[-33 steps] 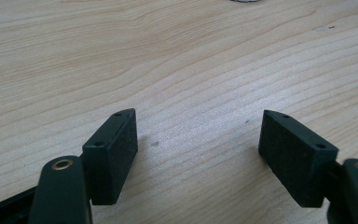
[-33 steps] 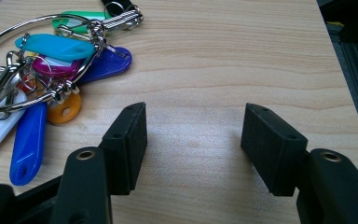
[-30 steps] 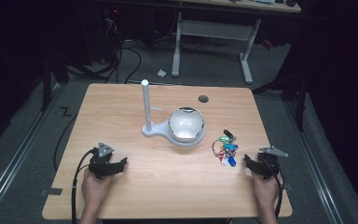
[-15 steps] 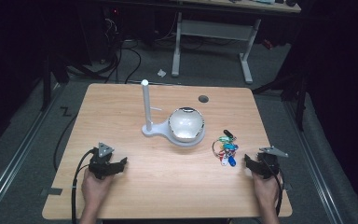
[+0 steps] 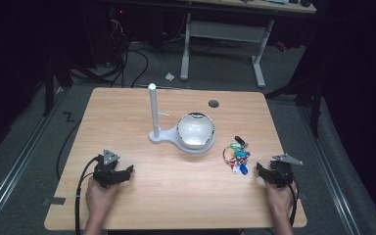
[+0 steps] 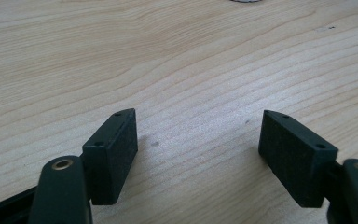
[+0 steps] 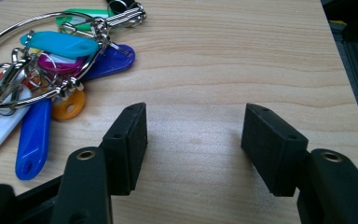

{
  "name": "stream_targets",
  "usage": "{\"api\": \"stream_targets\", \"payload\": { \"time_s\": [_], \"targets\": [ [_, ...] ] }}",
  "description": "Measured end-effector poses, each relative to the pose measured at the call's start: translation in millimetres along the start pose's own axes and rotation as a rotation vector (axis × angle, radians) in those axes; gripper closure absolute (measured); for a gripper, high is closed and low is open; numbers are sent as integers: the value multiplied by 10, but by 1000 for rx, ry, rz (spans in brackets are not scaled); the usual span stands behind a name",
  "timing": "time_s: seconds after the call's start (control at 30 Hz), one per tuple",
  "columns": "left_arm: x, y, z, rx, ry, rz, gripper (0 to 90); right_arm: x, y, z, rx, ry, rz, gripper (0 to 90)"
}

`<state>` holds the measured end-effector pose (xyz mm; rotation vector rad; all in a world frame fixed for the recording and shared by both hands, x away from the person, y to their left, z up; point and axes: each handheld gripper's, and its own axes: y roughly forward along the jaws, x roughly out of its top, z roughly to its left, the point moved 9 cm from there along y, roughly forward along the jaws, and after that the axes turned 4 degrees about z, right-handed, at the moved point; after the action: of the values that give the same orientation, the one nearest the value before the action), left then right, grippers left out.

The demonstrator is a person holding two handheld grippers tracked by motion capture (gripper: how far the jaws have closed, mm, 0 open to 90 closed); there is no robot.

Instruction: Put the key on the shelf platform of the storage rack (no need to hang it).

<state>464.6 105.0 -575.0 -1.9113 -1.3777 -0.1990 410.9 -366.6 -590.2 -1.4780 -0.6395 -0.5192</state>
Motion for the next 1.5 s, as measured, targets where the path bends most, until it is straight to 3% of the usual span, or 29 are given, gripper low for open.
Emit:
{"api": "stream_targets", "payload": {
  "time_s": [0.37, 0.87, 1.5],
  "targets": [
    [0, 0, 0, 0, 0, 1, 284, -7, -100, 64, 31, -14, -23, 428],
    [1, 0, -1, 0, -2, 0, 284, 56, -272, 277, 116, -50, -74, 435],
    [2, 1, -1, -2, 3, -2, 284, 339, -189, 639, 188, -147, -73, 429]
  ]
}}
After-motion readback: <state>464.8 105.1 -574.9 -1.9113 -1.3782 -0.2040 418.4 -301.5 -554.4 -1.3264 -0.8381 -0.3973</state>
